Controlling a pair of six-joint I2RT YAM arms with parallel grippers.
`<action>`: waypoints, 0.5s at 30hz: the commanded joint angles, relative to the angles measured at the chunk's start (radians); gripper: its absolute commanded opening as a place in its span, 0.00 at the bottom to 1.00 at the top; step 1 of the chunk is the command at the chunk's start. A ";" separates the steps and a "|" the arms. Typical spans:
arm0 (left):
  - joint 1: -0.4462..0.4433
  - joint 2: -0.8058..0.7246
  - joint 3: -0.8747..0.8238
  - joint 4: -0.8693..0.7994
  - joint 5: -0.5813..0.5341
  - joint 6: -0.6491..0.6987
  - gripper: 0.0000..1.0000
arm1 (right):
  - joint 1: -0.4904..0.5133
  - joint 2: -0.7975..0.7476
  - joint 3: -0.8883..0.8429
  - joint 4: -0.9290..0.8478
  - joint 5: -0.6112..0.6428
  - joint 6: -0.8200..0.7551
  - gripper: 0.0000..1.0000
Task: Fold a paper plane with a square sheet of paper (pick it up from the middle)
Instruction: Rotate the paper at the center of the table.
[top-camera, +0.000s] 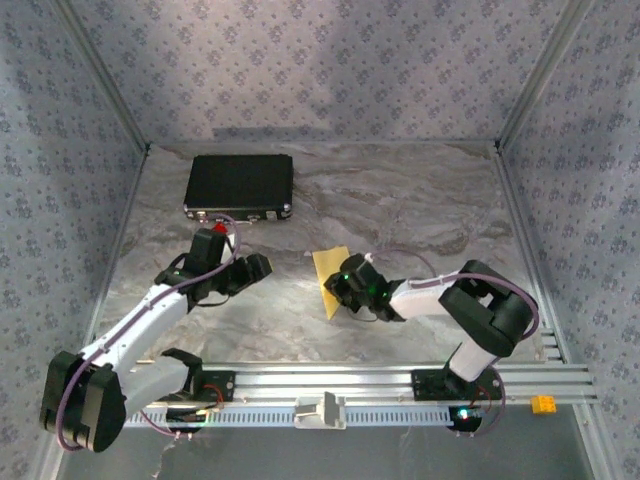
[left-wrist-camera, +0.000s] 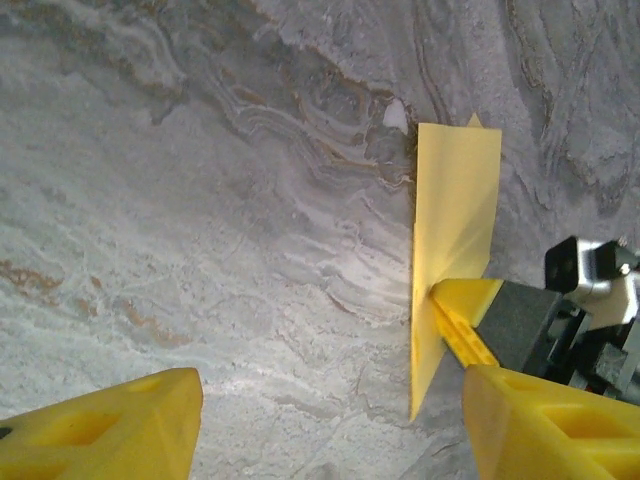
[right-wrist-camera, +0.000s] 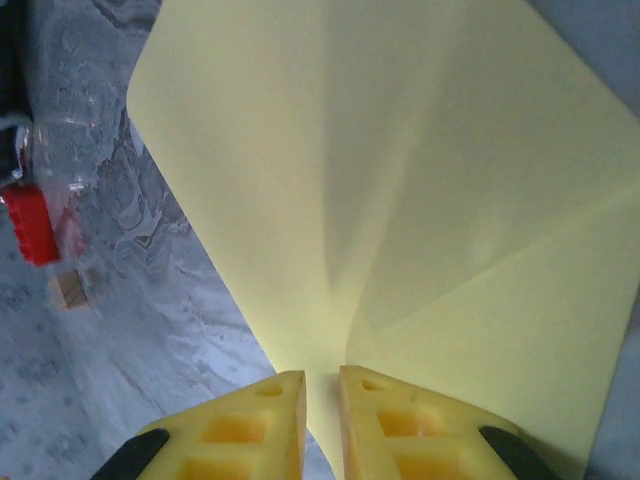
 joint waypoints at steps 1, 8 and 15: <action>0.002 -0.032 -0.012 0.035 0.038 -0.029 0.66 | 0.091 0.031 -0.010 -0.010 0.174 0.338 0.17; 0.000 -0.015 0.019 0.024 0.096 -0.002 0.50 | 0.095 -0.048 0.089 -0.066 0.188 0.201 0.16; -0.050 0.113 0.080 0.069 0.158 0.017 0.32 | 0.007 -0.217 0.116 -0.381 0.228 -0.094 0.23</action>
